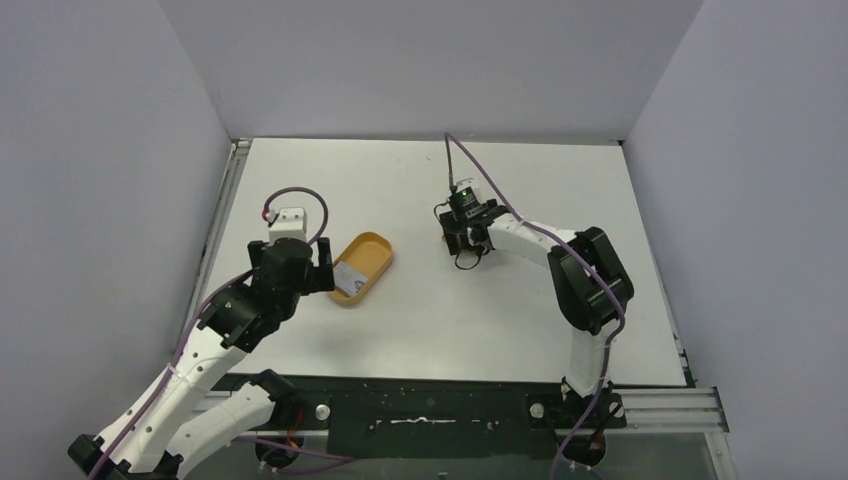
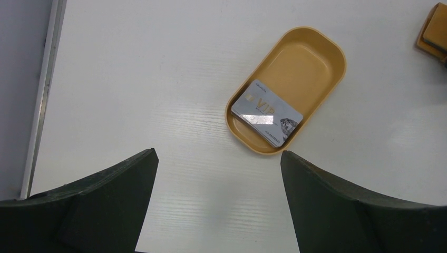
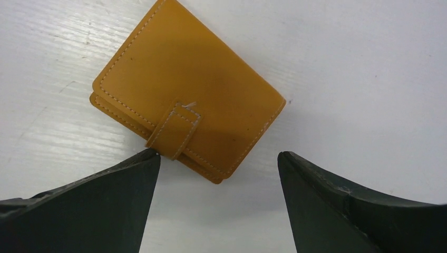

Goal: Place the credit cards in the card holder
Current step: Move the card holder to the center of the board, then turn over the card holder at the center of the board.

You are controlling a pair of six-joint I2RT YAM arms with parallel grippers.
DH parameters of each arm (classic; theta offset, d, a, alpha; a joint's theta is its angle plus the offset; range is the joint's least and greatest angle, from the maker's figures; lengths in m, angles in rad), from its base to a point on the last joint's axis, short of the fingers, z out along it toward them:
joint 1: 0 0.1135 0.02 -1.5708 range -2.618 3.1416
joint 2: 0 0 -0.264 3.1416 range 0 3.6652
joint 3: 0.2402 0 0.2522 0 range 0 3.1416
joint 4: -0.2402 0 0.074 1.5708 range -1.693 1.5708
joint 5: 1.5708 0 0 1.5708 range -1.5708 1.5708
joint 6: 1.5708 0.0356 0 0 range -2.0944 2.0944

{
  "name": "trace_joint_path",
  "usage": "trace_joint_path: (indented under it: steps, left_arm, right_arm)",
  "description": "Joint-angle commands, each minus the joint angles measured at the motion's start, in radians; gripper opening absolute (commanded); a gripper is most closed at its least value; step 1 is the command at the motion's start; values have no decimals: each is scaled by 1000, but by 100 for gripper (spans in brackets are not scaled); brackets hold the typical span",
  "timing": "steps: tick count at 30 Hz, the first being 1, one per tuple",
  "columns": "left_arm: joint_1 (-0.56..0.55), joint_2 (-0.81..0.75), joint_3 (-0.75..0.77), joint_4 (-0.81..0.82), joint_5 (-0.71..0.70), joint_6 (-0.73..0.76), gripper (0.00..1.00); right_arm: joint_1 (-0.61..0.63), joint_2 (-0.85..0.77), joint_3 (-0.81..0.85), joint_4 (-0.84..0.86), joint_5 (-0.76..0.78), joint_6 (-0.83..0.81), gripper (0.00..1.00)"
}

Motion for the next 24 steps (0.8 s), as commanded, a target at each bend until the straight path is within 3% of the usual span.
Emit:
trace_joint_path:
  steps: [1, 13, 24]
  left_arm:
    - [7, -1, 39, 51, 6, 6, 86]
    - [5, -1, 37, 50, 2, 5, 86]
    - [5, -1, 37, 52, 1, 5, 86]
  right_arm:
    - [-21, 37, 75, -3, -77, -89, 85]
    - [-19, 143, 159, -53, -63, -102, 78]
    - [-4, 68, 52, 12, 95, -1, 40]
